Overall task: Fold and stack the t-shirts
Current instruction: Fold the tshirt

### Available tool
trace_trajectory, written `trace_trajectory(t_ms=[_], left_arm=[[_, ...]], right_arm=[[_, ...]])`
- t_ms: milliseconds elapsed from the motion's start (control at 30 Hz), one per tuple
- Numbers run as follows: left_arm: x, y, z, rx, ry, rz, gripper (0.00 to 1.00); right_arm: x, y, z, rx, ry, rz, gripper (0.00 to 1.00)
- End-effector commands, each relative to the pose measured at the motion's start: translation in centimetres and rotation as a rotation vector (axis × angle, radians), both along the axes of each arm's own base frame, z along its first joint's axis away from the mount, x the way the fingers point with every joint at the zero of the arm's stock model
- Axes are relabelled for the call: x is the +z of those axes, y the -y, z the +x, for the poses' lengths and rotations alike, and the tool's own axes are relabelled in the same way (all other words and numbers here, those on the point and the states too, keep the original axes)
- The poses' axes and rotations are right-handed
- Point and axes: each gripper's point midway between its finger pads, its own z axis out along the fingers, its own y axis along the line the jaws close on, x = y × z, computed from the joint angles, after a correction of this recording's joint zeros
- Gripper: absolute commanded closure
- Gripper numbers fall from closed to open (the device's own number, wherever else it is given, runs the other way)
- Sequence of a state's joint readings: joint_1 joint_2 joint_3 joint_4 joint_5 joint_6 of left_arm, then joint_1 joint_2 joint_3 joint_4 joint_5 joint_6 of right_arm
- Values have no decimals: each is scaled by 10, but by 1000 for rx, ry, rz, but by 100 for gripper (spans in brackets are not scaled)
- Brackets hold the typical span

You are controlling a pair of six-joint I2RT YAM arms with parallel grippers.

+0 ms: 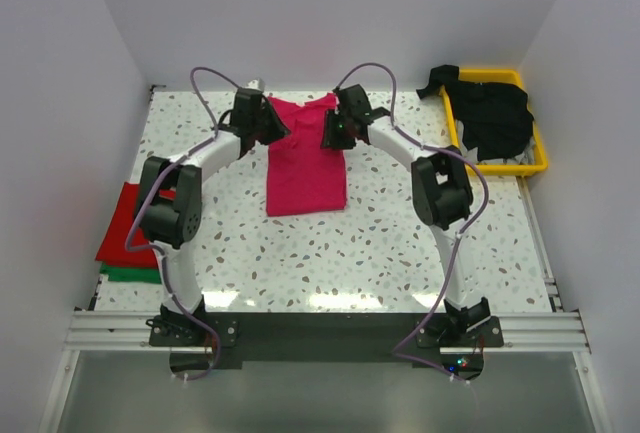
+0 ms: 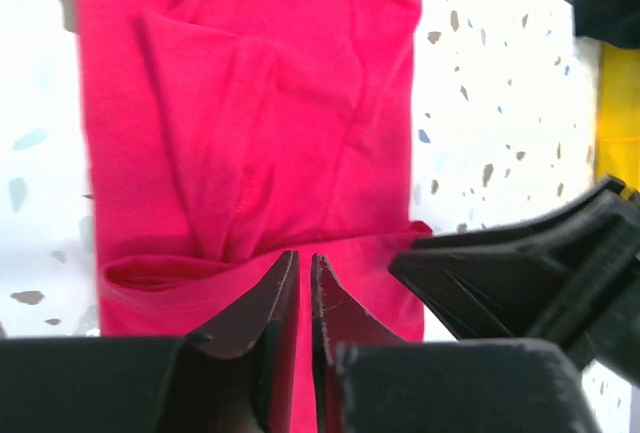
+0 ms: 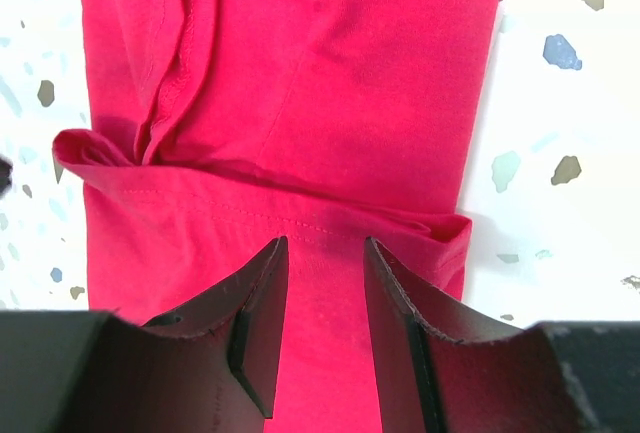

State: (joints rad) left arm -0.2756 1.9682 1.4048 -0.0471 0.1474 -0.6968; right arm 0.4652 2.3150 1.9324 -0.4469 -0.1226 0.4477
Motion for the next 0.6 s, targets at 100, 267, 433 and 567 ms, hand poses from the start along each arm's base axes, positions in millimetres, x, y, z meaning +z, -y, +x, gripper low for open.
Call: trace_trajectory(t_ms=[100, 267, 433, 567], left_arm=[[-12, -14, 15, 78, -40, 44, 92], [-20, -14, 4, 73, -55, 27, 95], [-15, -13, -7, 62, -47, 20, 95], [-25, -17, -15, 65, -74, 37, 98]], right_arm=[[52, -1, 2, 11, 97, 51, 60], [50, 1, -2, 15, 92, 44, 60], [40, 3, -5, 14, 75, 36, 60], [35, 3, -4, 10, 69, 32, 60]])
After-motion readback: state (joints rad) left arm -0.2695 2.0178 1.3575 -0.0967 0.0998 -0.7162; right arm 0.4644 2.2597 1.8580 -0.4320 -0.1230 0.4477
